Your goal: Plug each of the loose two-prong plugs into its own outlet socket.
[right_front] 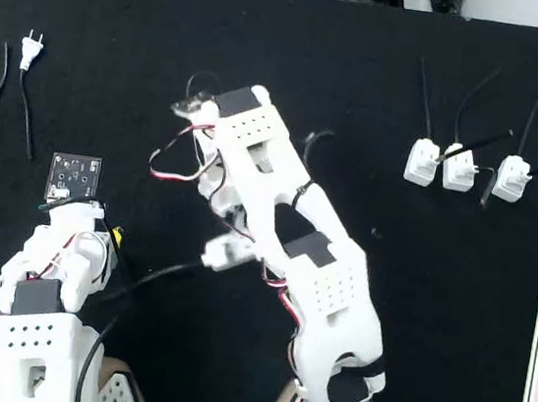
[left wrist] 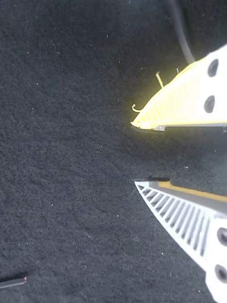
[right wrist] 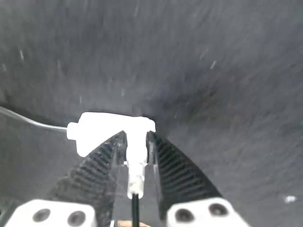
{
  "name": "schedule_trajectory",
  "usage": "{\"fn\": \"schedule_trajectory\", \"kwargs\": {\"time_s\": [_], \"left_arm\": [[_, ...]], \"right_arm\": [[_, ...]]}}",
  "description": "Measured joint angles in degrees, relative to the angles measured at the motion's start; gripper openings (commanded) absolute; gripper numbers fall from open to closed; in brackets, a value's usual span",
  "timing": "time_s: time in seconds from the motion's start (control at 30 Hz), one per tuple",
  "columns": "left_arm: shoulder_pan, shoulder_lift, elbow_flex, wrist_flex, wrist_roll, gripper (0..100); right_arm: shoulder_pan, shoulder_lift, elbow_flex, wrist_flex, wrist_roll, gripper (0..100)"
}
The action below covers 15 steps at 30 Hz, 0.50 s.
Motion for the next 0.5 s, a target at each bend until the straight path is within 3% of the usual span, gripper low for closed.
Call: {"fn": "schedule_trajectory", "kwargs": {"time_s": [0.5], "left_arm": [[0.0,0.0,0.0,0.0,0.0,18]], "right_arm": [[1.4,-4.1,2.3,0.0,0.1,1.0]]}}
